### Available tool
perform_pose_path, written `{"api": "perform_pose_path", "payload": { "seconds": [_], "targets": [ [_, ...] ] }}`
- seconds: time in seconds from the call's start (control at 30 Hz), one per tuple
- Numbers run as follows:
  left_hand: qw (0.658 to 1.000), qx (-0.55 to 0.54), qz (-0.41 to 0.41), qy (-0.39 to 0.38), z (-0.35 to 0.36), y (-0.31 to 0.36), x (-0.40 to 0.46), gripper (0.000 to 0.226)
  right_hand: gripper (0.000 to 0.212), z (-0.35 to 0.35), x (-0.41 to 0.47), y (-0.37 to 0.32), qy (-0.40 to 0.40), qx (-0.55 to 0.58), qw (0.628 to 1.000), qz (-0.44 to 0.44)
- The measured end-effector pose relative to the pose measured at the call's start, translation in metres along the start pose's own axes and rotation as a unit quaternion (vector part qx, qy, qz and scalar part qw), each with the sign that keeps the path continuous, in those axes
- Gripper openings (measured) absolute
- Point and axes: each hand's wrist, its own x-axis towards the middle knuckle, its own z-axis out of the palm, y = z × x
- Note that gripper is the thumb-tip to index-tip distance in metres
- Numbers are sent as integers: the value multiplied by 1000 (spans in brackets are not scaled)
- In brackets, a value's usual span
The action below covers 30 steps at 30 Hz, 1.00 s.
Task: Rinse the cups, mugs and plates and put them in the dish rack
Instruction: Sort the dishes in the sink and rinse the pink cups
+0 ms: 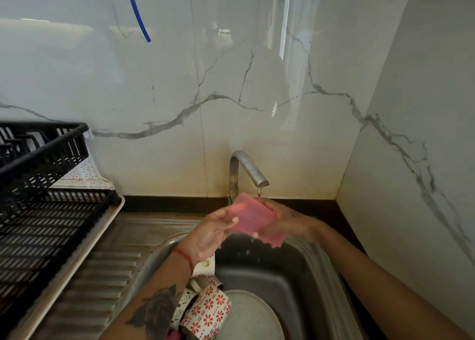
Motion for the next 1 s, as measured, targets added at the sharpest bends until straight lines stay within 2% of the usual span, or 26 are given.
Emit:
{"api": "perform_pose_path", "payload": {
  "seconds": [0.07, 0.17, 0.23, 0.27, 0.37, 0.43, 0.5, 0.53, 0.6, 0.63, 0.7, 0.73, 0.8, 0.83, 0.87, 0.9, 0.93, 0.97, 1.0],
  "targets": [
    [998, 66, -16, 19, 3, 4, 1, 47, 98, 17, -1, 2, 74, -173, 982, -17],
    [993, 100, -33, 51, 12, 4, 5, 43, 91, 44, 3, 8, 166, -401, 894, -112],
    [993, 94, -44, 54, 16, 0, 7, 32, 94, 52, 7, 10, 164, -470, 855, -148],
    [993, 94, -49, 54, 17, -2, 6, 28, 98, 51, 8, 10, 149, -487, 849, -141],
    [992, 103, -53, 43, 16, -4, 3, 31, 114, 38, 9, 8, 87, -480, 863, -132],
    [994, 100, -45, 21, 18, -4, 1, 35, 117, 25, 10, 4, 54, -377, 914, -137],
    [996, 88, -24, 9, 20, -2, -1, 33, 109, 10, 7, 3, 21, -147, 982, -119],
    [997, 79, -12, 5, 20, -1, -2, 31, 100, 3, 4, 3, -12, -12, 995, -102],
    [999, 37, 4, -10, 18, -1, -3, 26, 85, -6, -5, 6, -103, 200, 973, -56],
    [1000, 7, 7, -20, 16, -1, -3, 27, 83, -7, -8, 10, -133, 263, 955, -39],
    [999, -32, 9, -23, 12, -1, -3, 27, 84, -3, -10, 12, -128, 291, 948, -32],
    [999, -29, 7, -16, 11, 0, -3, 28, 84, 2, -10, 9, -93, 259, 961, -27],
    [1000, 16, -7, 7, 12, 2, -1, 40, 94, 17, -9, 1, 12, 63, 997, -38],
    [999, 45, -20, 18, 14, 2, 1, 46, 103, 23, -8, -1, 52, -78, 994, -56],
    [997, 69, -32, 26, 18, 2, 2, 48, 110, 30, -4, -1, 85, -205, 972, -81],
    [995, 87, -38, 31, 21, 1, 4, 49, 113, 35, -3, 0, 106, -287, 946, -107],
    [994, 97, -38, 35, 23, 0, 4, 49, 114, 37, -1, 0, 113, -318, 933, -128],
    [994, 99, -34, 35, 24, -2, 4, 49, 113, 36, 0, 0, 104, -312, 934, -137],
    [995, 90, -29, 32, 23, -2, 4, 49, 112, 33, 2, 0, 88, -260, 952, -134]
  ]
}}
